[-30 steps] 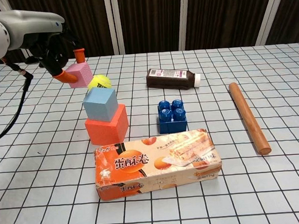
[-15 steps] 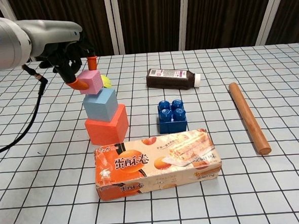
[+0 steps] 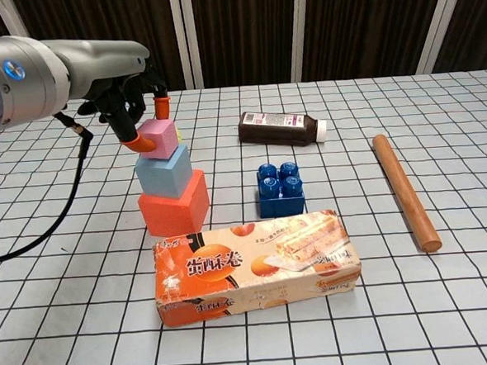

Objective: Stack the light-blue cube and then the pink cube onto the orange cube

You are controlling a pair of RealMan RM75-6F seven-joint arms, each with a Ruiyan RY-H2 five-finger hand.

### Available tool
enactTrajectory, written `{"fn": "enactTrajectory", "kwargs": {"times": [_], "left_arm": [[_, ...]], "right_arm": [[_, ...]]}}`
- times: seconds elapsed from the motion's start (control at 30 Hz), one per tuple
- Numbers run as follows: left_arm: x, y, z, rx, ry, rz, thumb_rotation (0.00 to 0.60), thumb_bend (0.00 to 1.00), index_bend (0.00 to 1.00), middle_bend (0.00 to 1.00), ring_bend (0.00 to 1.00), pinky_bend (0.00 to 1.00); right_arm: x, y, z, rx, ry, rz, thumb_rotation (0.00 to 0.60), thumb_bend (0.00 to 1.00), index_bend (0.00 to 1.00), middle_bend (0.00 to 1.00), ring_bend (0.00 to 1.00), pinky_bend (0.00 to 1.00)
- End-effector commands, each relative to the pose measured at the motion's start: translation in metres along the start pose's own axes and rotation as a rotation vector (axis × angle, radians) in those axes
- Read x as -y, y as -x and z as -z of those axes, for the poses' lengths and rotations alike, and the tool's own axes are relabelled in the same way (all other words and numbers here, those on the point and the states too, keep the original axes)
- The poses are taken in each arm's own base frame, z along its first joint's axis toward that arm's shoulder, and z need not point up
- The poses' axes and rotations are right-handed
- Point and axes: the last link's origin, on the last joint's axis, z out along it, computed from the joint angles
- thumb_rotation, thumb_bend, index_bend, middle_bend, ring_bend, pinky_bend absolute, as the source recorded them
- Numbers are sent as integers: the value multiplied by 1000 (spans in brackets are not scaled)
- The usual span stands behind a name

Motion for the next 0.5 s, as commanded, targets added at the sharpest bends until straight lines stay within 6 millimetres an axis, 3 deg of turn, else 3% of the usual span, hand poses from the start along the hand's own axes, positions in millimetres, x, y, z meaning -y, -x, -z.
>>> {"fn": "enactTrajectory", "kwargs": {"times": [0.03, 0.5], "left_arm": [[-1, 0, 0, 1, 0, 0, 600, 338, 449, 772, 758, 813], [2, 1, 2, 0, -12, -10, 600, 338, 448, 772, 758, 813]], "right_arm": [[0, 0, 0, 1, -1, 0, 600, 70, 0, 42, 52, 137], [1, 0, 0, 1, -2, 1, 600, 70, 0, 42, 52, 137]]}}
